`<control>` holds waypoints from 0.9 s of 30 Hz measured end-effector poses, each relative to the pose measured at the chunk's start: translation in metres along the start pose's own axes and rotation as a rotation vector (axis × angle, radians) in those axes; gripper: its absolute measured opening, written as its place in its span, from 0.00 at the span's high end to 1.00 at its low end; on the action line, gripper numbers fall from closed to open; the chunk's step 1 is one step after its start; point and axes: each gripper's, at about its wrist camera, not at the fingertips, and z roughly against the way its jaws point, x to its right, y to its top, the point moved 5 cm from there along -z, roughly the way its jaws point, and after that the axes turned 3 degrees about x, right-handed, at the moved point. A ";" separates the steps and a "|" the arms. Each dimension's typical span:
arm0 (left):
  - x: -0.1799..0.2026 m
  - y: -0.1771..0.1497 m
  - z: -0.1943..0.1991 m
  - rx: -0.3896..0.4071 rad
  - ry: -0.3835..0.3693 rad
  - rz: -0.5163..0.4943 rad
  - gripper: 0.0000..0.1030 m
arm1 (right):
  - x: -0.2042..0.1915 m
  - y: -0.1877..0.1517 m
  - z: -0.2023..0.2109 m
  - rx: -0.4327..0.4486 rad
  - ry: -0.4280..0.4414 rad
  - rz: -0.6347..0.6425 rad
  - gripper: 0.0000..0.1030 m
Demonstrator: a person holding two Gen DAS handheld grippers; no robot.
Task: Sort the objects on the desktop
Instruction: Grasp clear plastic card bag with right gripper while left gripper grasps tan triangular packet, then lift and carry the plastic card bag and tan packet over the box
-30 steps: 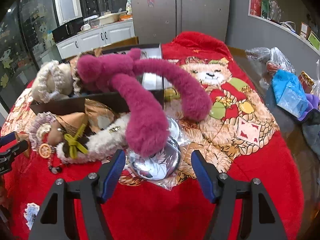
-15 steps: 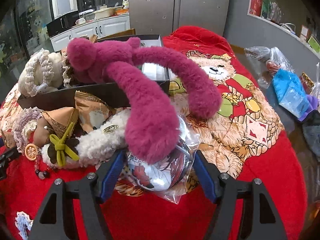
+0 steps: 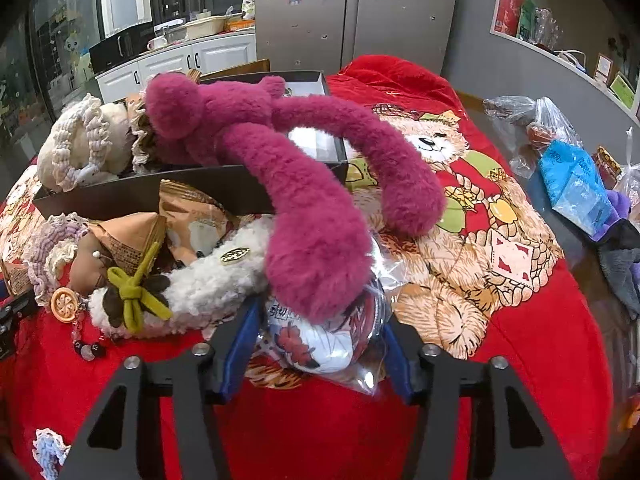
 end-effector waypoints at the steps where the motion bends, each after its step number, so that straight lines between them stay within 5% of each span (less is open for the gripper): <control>1: 0.001 -0.001 0.001 0.001 -0.001 0.000 0.58 | 0.000 -0.001 0.001 -0.001 -0.005 0.001 0.48; 10: 0.004 -0.002 0.008 0.002 -0.011 0.007 0.60 | -0.002 0.001 0.018 0.006 -0.001 -0.005 0.64; 27: 0.006 0.004 0.027 0.042 -0.016 0.003 0.61 | 0.003 0.002 0.022 0.008 0.015 -0.022 0.70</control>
